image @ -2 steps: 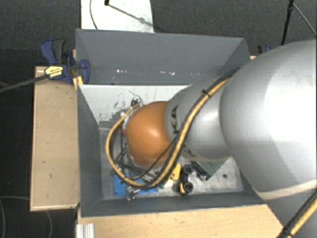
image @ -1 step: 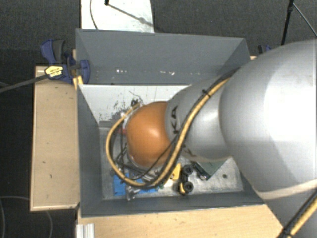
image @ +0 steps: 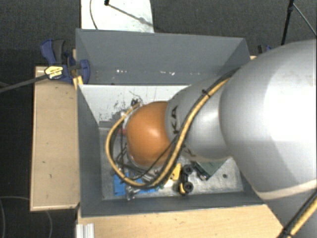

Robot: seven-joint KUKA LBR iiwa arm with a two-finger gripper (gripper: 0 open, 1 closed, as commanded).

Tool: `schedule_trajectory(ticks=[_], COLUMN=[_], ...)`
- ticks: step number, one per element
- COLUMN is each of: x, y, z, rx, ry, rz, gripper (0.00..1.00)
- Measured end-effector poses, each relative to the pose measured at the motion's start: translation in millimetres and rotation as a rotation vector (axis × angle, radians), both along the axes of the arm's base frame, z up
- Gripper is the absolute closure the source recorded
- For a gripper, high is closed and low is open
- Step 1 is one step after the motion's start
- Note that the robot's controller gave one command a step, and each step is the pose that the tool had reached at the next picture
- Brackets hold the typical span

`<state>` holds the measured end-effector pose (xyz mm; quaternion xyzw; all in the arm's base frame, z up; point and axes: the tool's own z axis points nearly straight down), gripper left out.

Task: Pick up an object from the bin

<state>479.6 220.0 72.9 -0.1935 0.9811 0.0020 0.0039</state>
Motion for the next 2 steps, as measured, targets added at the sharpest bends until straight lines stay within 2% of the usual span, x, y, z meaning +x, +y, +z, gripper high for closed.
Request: schedule_trajectory(ticks=[2], x=[-3.0], y=[-1.4], z=[17.7], rx=[-0.007], ry=[0.013], rz=[-0.003], gripper=[1.00])
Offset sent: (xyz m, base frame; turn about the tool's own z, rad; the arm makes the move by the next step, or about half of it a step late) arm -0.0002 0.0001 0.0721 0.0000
